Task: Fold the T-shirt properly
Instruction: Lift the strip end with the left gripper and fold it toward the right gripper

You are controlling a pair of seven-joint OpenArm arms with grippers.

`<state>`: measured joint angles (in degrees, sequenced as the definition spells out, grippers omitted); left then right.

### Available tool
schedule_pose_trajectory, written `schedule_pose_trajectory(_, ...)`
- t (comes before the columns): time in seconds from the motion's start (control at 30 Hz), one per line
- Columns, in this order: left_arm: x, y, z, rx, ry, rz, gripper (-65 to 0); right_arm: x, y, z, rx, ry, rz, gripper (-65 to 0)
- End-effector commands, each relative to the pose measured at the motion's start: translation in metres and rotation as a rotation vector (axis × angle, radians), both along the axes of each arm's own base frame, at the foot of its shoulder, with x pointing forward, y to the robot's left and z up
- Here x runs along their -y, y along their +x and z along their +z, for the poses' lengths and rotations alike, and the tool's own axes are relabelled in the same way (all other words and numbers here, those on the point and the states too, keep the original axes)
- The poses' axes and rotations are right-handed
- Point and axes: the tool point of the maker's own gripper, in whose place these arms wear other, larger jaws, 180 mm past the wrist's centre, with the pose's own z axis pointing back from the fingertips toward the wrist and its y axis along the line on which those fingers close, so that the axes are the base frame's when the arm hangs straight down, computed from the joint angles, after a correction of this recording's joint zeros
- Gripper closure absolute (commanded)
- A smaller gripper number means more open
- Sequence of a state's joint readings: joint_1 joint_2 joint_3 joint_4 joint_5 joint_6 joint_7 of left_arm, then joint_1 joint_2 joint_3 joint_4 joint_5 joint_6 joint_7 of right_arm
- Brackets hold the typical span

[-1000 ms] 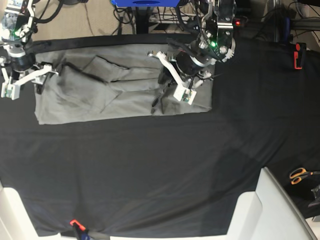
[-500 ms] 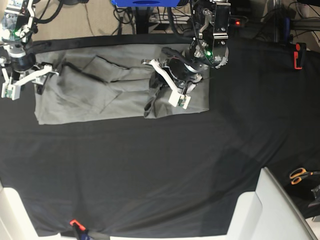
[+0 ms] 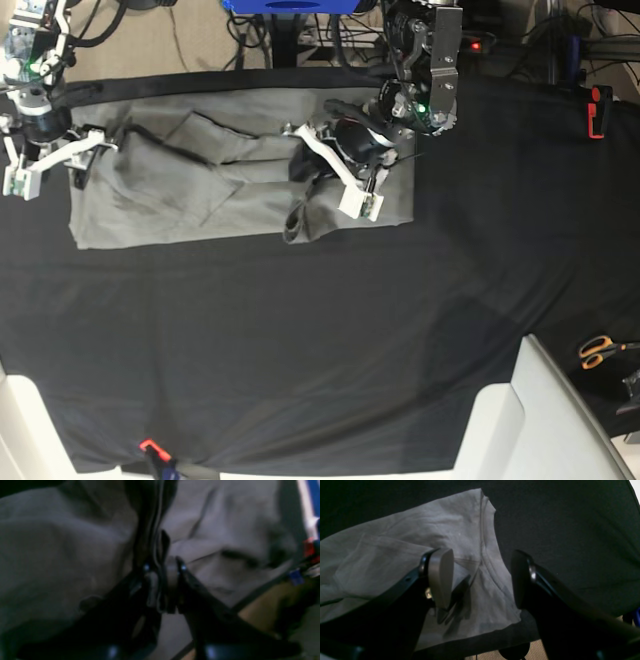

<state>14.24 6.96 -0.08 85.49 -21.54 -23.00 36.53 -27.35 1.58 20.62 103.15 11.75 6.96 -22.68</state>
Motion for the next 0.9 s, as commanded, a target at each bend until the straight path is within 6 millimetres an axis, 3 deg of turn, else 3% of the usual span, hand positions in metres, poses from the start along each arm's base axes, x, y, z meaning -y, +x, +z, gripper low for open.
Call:
schedule_pose_trajectory(0.0, 0.014, 0.010, 0.016, 0.050, -0.049, -0.021, -15.3, 0.002, 0.008, 0.012, 0.046, -0.015, 0.007, -34.4)
schedule_pose_trajectory(0.3, 0.057, 0.008, 0.033, 0.094, -0.101, -0.203, -46.7, 0.002, 0.008, 0.012, 0.046, -0.015, 0.007, -34.4)
schedule_pose_trajectory(0.4, 0.082, 0.002, 0.044, 0.142, -0.094, -0.332, -50.0, 0.002, 0.008, 0.012, 0.046, -0.015, 0.007, -34.4)
schedule_pose_trajectory(0.53, 0.112, 0.001, 0.073, 0.237, -0.108, -0.451, -49.9, 0.002, 0.011, 0.013, 0.052, -0.015, 0.007, -34.4)
schedule_pose_trajectory(0.63, 0.120, 0.007, 0.097, 0.310, -0.120, -0.476, -48.5, -0.002, 0.013, 0.014, 0.056, -0.010, 0.016, -34.4)
schedule_pose_trajectory(0.7, 0.111, 0.017, 0.109, 0.346, -0.117, -0.438, -48.4, -0.018, 0.015, 0.014, 0.058, 0.004, 0.058, -34.4)
schedule_pose_trajectory(0.77, 0.076, 0.029, 0.103, 0.335, -0.056, -0.379, -44.3, -0.040, 0.013, 0.018, 0.063, 0.023, 0.117, -34.2)
schedule_pose_trajectory(0.8, 0.057, 0.032, 0.095, 0.311, -0.014, -0.351, -39.7, -0.055, 0.013, 0.021, 0.067, 0.037, 0.154, -34.2)
schedule_pose_trajectory(0.87, 0.005, 0.038, 0.080, 0.256, 0.077, -0.266, -22.7, -0.088, 0.011, 0.025, 0.071, 0.061, 0.273, -34.1)
